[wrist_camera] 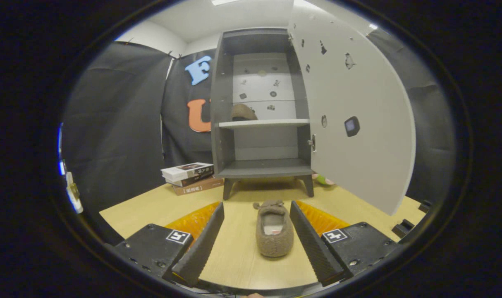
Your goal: Open the shoe cabinet door, grab the shoes and put them into the shoe cabinet, then close the shoe cabinet door.
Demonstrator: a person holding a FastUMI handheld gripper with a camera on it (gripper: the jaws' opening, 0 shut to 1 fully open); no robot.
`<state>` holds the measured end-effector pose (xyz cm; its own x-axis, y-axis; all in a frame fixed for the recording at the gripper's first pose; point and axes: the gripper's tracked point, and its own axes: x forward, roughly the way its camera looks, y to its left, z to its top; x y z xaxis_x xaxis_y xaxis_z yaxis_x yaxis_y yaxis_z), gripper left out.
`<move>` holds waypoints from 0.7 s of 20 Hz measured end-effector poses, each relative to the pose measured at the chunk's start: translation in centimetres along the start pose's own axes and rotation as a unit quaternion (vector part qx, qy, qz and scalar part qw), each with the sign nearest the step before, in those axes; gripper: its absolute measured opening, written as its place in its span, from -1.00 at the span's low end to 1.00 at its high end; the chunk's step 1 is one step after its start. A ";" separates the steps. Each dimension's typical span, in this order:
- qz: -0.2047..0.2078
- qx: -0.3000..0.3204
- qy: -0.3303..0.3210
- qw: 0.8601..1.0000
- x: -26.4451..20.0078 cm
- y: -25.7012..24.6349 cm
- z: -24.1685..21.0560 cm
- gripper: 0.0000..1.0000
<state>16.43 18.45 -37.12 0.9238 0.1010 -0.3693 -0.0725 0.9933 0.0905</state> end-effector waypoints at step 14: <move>-0.041 -0.012 0.132 0.990 11.5 -0.8 -7.6 0.27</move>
<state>24.30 19.22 -48.45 0.7966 0.0290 -0.6038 -0.0133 0.9994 0.0304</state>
